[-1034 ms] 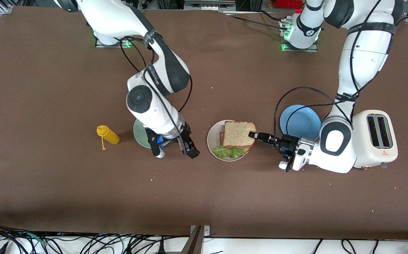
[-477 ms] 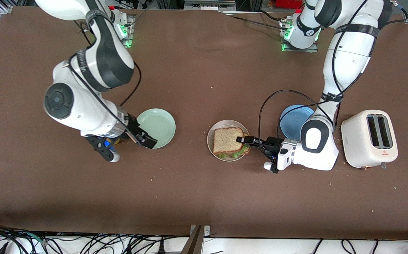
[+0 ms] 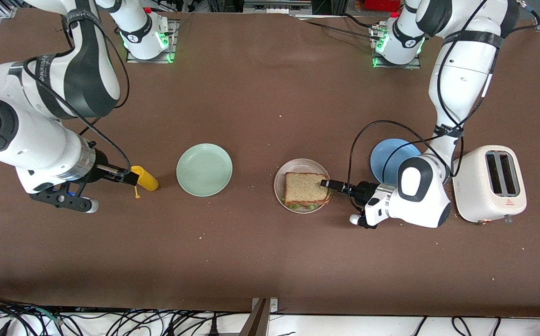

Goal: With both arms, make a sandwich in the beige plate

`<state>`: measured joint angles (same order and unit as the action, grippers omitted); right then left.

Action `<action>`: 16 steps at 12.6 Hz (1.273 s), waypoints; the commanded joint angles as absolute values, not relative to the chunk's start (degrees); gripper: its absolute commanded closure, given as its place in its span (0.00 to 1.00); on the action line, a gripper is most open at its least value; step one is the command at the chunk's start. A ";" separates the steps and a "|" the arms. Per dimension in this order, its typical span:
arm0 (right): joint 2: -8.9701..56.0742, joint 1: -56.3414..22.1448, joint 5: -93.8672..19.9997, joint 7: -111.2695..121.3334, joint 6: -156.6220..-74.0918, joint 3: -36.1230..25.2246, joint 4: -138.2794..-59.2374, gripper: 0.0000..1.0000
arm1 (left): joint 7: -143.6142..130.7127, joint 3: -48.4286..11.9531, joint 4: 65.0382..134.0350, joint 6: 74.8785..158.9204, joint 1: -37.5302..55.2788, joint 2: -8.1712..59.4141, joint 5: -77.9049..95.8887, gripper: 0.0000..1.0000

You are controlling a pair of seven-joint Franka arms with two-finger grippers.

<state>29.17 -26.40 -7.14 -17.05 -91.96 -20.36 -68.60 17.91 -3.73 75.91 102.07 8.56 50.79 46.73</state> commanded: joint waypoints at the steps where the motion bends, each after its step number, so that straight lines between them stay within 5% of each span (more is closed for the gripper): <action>1: 24.27 -27.25 -5.45 -5.58 -93.68 -22.85 -75.22 0.02 | 11.54 -2.90 75.06 102.22 9.23 48.44 41.41 0.00; 7: 14.95 -27.25 -5.19 2.72 -111.69 -23.73 -93.68 0.02 | 5.01 3.15 75.50 99.95 8.00 41.85 24.91 0.00; 16: 14.50 -27.25 0.79 6.33 -111.62 -24.08 -92.81 0.02 | 3.60 7.47 75.15 84.56 5.54 30.07 -0.09 0.00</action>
<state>16.51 -26.57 -0.29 5.61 -110.73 -23.82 -90.41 4.64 7.72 74.07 85.99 6.13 32.82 2.03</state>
